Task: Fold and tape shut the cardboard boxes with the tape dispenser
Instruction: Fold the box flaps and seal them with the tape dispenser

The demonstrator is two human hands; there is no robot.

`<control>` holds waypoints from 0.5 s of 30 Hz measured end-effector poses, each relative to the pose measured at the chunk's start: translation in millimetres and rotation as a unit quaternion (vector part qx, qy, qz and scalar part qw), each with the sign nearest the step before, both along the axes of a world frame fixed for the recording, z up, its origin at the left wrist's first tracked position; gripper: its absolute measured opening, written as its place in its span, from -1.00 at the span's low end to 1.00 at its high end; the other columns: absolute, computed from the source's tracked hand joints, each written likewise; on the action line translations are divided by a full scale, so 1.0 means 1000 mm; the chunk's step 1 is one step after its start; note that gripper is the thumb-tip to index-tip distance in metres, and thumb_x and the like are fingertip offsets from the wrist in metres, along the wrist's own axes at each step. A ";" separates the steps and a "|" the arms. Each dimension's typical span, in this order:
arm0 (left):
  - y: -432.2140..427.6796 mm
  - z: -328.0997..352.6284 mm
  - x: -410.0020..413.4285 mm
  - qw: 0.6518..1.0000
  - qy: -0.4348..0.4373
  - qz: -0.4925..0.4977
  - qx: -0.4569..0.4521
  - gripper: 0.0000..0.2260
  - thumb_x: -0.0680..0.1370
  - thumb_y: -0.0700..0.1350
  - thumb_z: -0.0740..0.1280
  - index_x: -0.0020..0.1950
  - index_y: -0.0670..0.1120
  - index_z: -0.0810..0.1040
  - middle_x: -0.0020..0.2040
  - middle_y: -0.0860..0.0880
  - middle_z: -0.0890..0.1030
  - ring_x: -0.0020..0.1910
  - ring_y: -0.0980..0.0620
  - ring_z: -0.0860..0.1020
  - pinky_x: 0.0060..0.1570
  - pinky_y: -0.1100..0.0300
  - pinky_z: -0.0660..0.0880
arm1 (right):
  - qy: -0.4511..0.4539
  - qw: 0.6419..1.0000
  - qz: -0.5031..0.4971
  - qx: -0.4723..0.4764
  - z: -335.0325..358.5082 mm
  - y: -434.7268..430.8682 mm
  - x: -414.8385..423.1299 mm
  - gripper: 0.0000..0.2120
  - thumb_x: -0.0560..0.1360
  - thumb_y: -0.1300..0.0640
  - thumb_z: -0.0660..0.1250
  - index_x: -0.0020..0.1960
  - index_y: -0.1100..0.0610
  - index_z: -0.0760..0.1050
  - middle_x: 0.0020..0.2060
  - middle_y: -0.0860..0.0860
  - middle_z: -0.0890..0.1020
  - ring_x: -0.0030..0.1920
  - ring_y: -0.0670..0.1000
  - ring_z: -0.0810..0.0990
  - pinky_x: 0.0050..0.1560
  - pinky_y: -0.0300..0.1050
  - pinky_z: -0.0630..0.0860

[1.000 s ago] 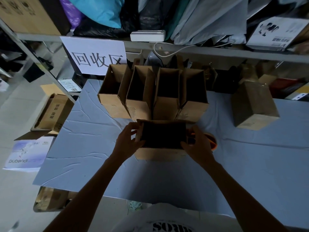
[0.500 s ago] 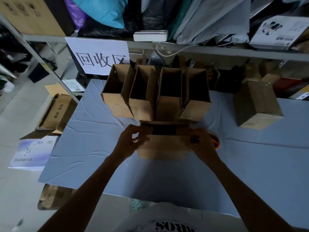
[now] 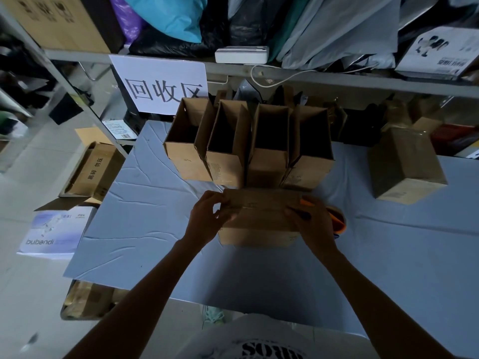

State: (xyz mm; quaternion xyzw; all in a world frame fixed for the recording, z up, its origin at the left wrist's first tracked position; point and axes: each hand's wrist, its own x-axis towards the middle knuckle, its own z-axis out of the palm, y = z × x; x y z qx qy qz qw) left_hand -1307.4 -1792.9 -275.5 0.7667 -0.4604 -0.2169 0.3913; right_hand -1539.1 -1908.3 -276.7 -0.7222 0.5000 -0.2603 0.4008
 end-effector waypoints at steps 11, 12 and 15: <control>-0.020 0.003 -0.001 0.985 0.047 0.139 0.095 -0.73 0.48 0.02 0.43 0.10 -0.09 0.59 0.01 -0.03 0.67 -0.02 0.00 0.63 0.02 0.09 0.54 | 0.131 0.990 -0.053 0.004 0.005 -0.024 0.019 -0.55 0.44 0.03 0.43 0.28 0.07 0.43 0.06 -0.01 0.59 0.02 0.02 0.52 -0.03 -0.11 0.38; -0.022 0.003 0.001 0.983 0.044 0.142 0.107 -0.71 0.48 0.05 0.43 0.09 -0.10 0.60 0.01 -0.03 0.67 -0.01 -0.01 0.63 0.02 0.12 0.51 | 0.138 0.989 -0.047 0.018 0.007 -0.026 0.021 -0.50 0.45 0.01 0.43 0.34 0.06 0.39 0.09 -0.04 0.55 0.06 0.01 0.50 0.05 -0.07 0.41; -0.027 0.004 0.003 0.981 0.044 0.140 0.130 -0.63 0.42 0.09 0.48 0.09 -0.12 0.59 0.01 -0.06 0.67 0.00 -0.03 0.61 0.00 0.13 0.46 | 0.175 0.983 -0.023 0.054 0.010 -0.034 0.020 -0.52 0.46 -0.04 0.41 0.32 0.05 0.43 0.12 0.07 0.58 0.13 0.14 0.53 0.17 0.12 0.44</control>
